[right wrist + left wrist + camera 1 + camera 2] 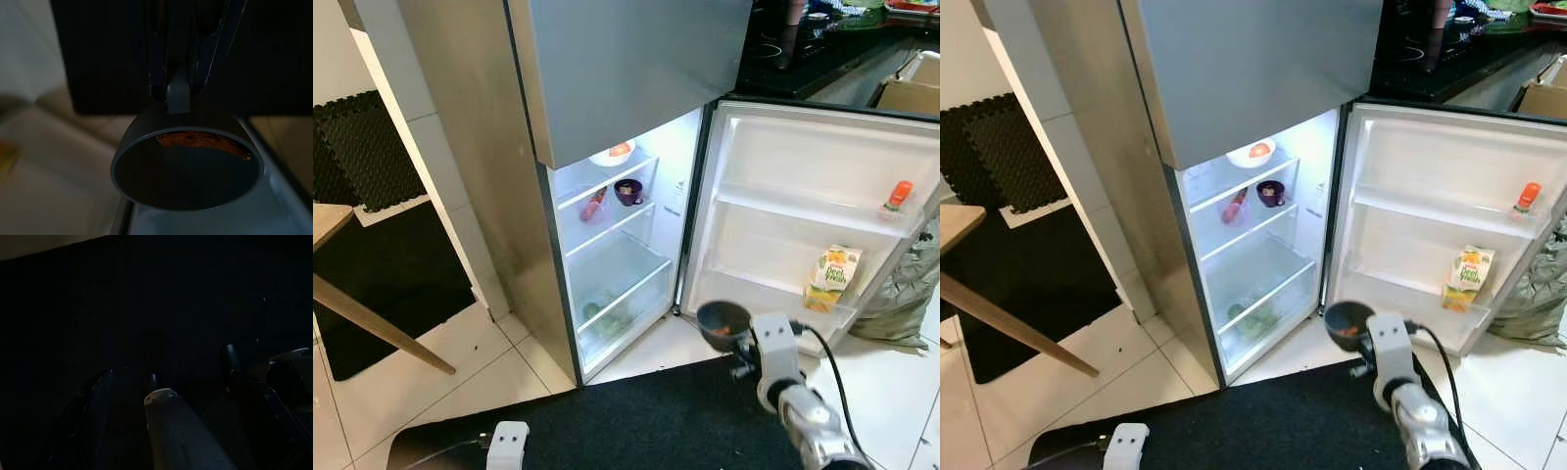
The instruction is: Restocking fridge
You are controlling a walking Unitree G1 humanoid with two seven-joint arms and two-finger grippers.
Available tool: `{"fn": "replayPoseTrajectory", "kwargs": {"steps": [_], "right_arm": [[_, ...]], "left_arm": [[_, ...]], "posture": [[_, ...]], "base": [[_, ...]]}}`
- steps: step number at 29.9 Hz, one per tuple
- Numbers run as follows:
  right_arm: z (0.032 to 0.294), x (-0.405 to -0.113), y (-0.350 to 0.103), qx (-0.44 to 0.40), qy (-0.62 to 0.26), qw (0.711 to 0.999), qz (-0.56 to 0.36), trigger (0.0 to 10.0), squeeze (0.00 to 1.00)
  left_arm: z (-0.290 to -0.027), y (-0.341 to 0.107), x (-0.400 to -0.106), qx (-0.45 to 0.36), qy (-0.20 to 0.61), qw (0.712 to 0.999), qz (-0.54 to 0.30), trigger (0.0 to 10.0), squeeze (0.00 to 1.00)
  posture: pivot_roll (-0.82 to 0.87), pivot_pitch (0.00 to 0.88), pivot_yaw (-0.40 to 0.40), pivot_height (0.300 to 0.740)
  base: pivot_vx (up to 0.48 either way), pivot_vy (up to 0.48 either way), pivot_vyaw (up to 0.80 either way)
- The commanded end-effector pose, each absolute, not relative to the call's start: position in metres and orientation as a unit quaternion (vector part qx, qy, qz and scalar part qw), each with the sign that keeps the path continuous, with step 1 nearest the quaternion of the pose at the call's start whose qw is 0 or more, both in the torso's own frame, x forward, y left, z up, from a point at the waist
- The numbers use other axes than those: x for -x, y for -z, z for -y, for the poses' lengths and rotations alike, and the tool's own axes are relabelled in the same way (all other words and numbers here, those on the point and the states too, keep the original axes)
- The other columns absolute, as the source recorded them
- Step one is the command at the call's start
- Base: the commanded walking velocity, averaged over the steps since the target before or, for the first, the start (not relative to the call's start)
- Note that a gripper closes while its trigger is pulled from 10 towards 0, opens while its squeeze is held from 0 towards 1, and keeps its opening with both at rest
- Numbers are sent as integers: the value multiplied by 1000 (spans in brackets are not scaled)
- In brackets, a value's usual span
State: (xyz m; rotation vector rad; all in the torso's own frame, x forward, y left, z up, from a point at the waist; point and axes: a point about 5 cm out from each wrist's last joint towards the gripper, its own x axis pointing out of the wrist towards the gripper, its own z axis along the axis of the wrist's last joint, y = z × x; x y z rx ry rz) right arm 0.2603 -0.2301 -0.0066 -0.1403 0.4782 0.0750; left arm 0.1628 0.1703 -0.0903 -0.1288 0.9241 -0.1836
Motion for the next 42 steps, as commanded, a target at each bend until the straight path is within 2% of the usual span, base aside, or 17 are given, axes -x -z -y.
{"fn": "replayPoseTrajectory", "kwargs": {"steps": [1,2,7,10,17,23,35,42], "right_arm": [[231,-257,9,61,-28,970,-233,10000,0],[235,-244,21,51,-16,965,-257,10000,0],[239,-230,33,44,-4,958,-284,10000,0],[243,-204,51,40,17,942,-333,10000,0],[235,-183,66,44,4,929,-367,10000,0],[228,-181,68,42,-24,928,-369,10000,0],[227,-180,69,46,-37,924,-377,10000,0],[228,-168,77,62,-28,907,-415,10000,0]], "left_arm": [[-171,92,-158,57,91,885,-453,10000,0],[-171,93,-157,55,93,885,-454,10000,0],[-171,92,-158,53,93,885,-454,10000,0],[-171,92,-159,47,91,885,-453,10000,0],[-175,93,-157,25,83,884,-459,10000,0],[-176,94,-154,32,81,881,-466,10000,0],[-176,94,-155,33,77,881,-465,10000,0],[-173,95,-155,29,77,880,-468,10000,0]], "posture": [[-199,16,34,740],[-200,16,35,740],[-200,16,35,740],[-195,11,36,740],[-194,5,40,740],[-193,3,40,740],[-185,0,37,740],[-178,3,23,740]], "base": [[0,0,0],[0,0,0],[0,0,0],[0,0,0],[0,0,0],[0,0,0],[0,0,797],[0,0,794]]}}
